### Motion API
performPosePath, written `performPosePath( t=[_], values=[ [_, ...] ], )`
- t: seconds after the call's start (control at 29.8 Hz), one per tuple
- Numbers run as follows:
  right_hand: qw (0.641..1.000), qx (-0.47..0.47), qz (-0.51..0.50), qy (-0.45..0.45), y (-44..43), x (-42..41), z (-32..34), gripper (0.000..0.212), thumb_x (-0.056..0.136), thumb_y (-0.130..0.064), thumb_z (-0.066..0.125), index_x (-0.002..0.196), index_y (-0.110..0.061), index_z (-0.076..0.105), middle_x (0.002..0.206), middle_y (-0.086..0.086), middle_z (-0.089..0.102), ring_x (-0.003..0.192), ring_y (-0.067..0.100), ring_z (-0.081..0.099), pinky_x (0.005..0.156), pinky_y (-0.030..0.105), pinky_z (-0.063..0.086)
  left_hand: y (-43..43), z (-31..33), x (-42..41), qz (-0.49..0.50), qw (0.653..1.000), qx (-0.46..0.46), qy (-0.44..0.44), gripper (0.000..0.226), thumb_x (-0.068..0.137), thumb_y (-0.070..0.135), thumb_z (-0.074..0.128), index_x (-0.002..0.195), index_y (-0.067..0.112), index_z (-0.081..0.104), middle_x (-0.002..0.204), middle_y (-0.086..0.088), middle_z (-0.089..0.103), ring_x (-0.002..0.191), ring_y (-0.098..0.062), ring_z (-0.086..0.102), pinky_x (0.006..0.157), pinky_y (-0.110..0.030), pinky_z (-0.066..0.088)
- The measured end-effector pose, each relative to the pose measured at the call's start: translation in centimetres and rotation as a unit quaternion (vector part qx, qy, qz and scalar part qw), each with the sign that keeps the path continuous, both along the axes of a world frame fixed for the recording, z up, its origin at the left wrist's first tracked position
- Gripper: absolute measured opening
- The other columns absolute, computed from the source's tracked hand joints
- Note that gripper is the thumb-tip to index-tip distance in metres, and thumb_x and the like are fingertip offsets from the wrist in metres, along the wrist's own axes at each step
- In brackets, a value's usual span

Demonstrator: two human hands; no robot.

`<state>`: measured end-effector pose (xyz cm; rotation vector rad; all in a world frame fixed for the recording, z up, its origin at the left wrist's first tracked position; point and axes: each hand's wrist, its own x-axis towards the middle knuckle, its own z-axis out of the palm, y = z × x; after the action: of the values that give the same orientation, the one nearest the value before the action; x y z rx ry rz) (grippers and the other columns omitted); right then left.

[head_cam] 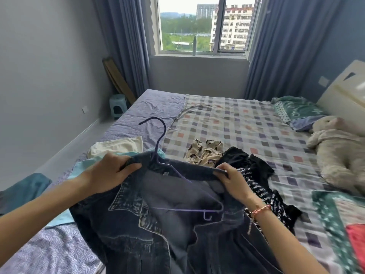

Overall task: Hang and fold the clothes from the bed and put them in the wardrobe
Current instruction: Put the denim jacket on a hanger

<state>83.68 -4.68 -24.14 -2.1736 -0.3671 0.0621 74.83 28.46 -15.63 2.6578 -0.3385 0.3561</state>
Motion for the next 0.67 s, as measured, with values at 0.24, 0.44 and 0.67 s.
performPosePath(
  t=[0.24, 0.44, 0.67],
  values=[
    [0.990, -0.071, -0.029, -0.114, -1.2, 1.0, 5.3, 0.015, 0.093, -0.018, 0.057, 0.097, -0.004, 0.061, 0.085, 0.001, 0.060, 0.075, 0.014, 0.055, 0.061, 0.007, 0.039, -3.1, 0.0, 1.1, 0.096, 0.992, 0.035, -0.071, 0.065, 0.087, 0.066, 0.031, 0.063, 0.008, 0.050, 0.064, -0.011, 0.059, 0.061, -0.029, 0.056, 0.065, -0.036, 0.048],
    [0.984, -0.023, -0.084, -0.154, 2.2, 0.4, 10.2, 0.009, 0.092, -0.012, 0.056, 0.094, -0.003, 0.058, 0.083, 0.003, 0.058, 0.072, 0.013, 0.050, 0.056, 0.006, 0.036, -8.6, 1.7, 0.3, 0.066, 0.993, -0.080, -0.051, 0.045, 0.087, 0.030, 0.060, 0.051, 0.018, 0.038, 0.046, 0.002, 0.042, 0.043, -0.012, 0.040, 0.047, -0.019, 0.033],
    [0.988, 0.053, 0.111, -0.096, 4.3, -5.5, 15.0, 0.012, 0.087, -0.025, 0.063, 0.084, -0.017, 0.056, 0.072, -0.011, 0.054, 0.063, 0.000, 0.048, 0.059, 0.012, 0.035, -8.5, 5.5, 0.2, 0.116, 0.980, -0.109, -0.122, 0.044, 0.082, 0.052, 0.050, 0.051, 0.022, 0.042, 0.049, 0.005, 0.047, 0.047, -0.011, 0.042, 0.050, -0.030, 0.031]
  ],
)
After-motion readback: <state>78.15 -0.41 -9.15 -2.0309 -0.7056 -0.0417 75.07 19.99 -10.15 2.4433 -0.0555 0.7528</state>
